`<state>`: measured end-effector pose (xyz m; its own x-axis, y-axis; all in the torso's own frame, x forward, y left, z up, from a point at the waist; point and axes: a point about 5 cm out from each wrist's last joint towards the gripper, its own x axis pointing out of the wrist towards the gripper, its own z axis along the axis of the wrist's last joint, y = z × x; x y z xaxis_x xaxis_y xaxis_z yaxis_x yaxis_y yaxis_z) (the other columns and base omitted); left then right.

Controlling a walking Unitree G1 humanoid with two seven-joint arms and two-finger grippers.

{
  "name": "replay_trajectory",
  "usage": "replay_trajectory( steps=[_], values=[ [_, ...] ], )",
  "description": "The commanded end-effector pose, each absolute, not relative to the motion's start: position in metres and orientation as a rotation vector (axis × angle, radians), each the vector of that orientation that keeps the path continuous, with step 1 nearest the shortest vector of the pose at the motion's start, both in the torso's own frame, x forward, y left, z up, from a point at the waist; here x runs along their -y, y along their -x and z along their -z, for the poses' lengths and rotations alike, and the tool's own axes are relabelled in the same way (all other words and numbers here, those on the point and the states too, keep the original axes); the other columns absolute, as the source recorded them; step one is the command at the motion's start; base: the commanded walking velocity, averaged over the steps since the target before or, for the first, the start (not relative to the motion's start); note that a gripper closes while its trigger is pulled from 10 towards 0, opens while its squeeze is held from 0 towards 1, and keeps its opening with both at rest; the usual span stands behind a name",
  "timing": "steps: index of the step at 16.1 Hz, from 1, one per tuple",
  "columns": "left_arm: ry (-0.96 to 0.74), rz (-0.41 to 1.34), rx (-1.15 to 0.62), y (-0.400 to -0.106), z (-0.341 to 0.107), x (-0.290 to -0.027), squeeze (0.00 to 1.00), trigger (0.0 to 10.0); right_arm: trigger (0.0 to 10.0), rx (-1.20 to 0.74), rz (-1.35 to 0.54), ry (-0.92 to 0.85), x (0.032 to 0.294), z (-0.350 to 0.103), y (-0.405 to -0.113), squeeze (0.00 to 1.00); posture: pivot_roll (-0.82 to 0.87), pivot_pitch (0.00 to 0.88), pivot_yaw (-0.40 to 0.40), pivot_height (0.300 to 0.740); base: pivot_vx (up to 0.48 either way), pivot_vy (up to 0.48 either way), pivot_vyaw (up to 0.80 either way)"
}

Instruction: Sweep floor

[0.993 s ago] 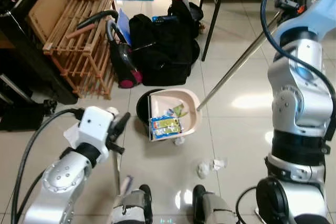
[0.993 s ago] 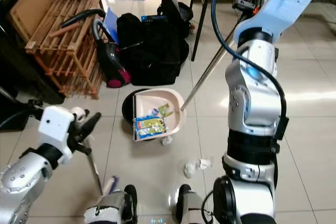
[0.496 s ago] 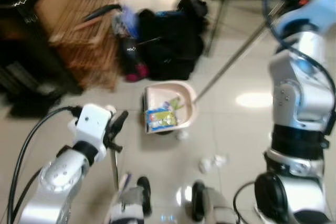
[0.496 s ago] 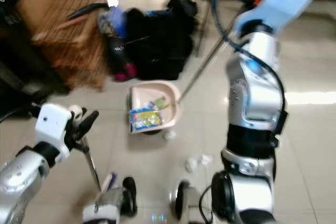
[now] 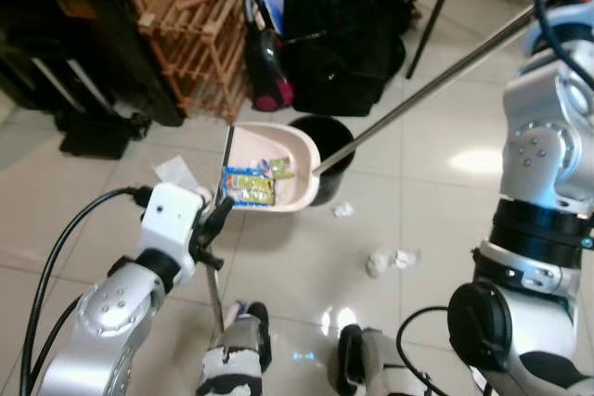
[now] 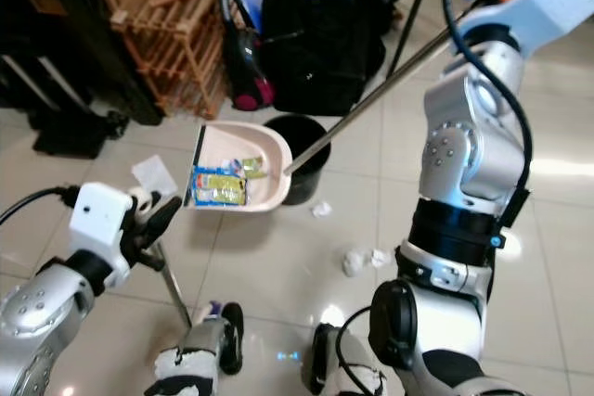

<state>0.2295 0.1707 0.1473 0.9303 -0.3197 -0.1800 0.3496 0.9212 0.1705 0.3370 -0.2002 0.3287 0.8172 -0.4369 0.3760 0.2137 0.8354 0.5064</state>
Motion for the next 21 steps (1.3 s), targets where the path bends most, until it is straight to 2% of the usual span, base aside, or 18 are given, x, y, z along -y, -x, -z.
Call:
replay_trajectory(
  steps=[1, 4, 6, 11, 16, 21],
  values=[
    [-0.208, 0.354, -0.150, -0.231, -0.148, -0.170, 0.00, 10.0, 10.0, 0.555, 0.369, -0.435, 0.205, -0.340, -0.329, 0.00, 0.01, 0.267, 0.013, 0.740, 0.000, 0.000, 0.00],
    [-0.209, 0.362, -0.150, -0.232, -0.146, -0.166, 0.00, 10.0, 10.0, 0.532, 0.325, -0.301, 0.200, -0.339, -0.329, 0.00, 0.00, 0.254, 0.006, 0.740, 0.000, 0.000, 0.00],
    [-0.209, 0.369, -0.146, -0.232, -0.146, -0.164, 0.00, 10.0, 10.0, 0.518, 0.332, -0.298, 0.202, -0.333, -0.326, 0.00, 0.01, 0.241, 0.005, 0.740, 0.000, 0.000, 0.00],
    [-0.246, 0.368, -0.104, -0.241, -0.152, -0.162, 0.00, 10.0, 10.0, 0.479, 0.336, -0.121, 0.216, -0.320, -0.314, 0.00, 0.00, 0.204, 0.011, 0.740, 0.000, 0.000, 0.00],
    [-0.263, 0.380, -0.055, -0.254, -0.163, -0.159, 0.00, 10.0, 10.0, 0.454, 0.326, -0.128, 0.221, -0.314, -0.306, 0.00, -0.01, 0.173, 0.019, 0.740, 0.000, 0.000, 0.00],
    [-0.272, 0.351, -0.020, -0.263, -0.167, -0.163, 0.00, 10.0, 10.0, 0.426, 0.252, -0.088, 0.212, -0.314, -0.305, 0.00, -0.01, 0.150, 0.005, 0.740, 0.000, 0.000, 0.00]
  ],
)
